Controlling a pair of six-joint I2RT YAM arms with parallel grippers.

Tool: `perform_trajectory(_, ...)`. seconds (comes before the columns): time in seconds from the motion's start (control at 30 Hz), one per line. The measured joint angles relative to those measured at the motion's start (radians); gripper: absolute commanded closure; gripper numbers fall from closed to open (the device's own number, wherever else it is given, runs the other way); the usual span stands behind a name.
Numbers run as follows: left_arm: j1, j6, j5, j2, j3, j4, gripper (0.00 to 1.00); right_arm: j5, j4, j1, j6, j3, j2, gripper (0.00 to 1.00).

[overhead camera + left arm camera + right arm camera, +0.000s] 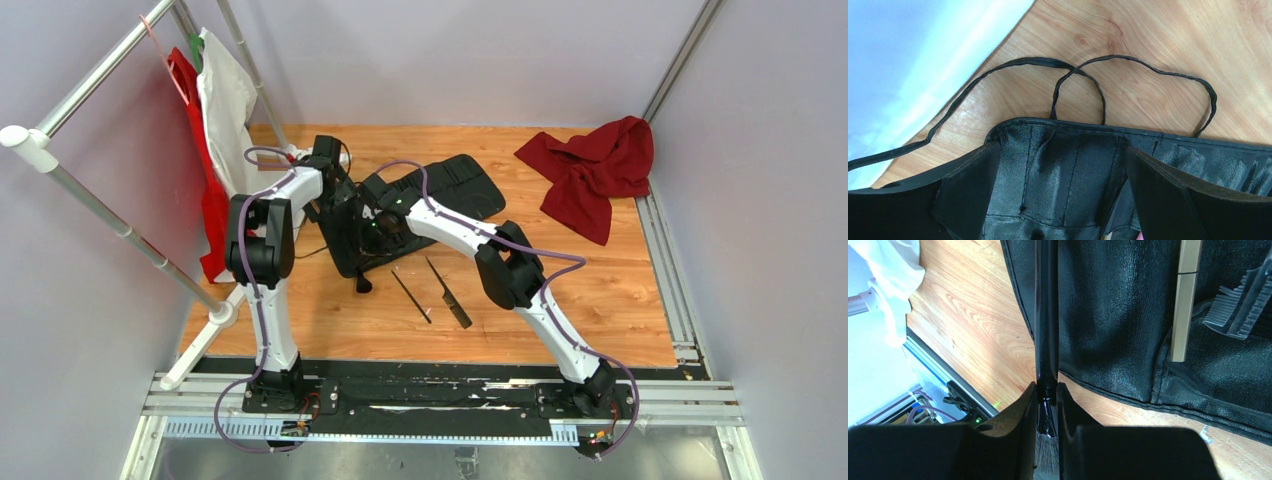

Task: Organize the makeup
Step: Place the makeup brush in the cosmetics bag.

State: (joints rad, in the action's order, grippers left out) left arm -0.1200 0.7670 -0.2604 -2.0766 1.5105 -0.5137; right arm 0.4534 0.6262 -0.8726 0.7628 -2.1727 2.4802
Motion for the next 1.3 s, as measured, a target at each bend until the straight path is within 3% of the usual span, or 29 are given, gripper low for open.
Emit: perform_trajectory(1.3, -0.004, -0.027, 0.092, 0.091, -0.161, 0.177, 0.02, 0.027, -0.012, 0.030, -0.027, 0.012, 0.000, 0.99)
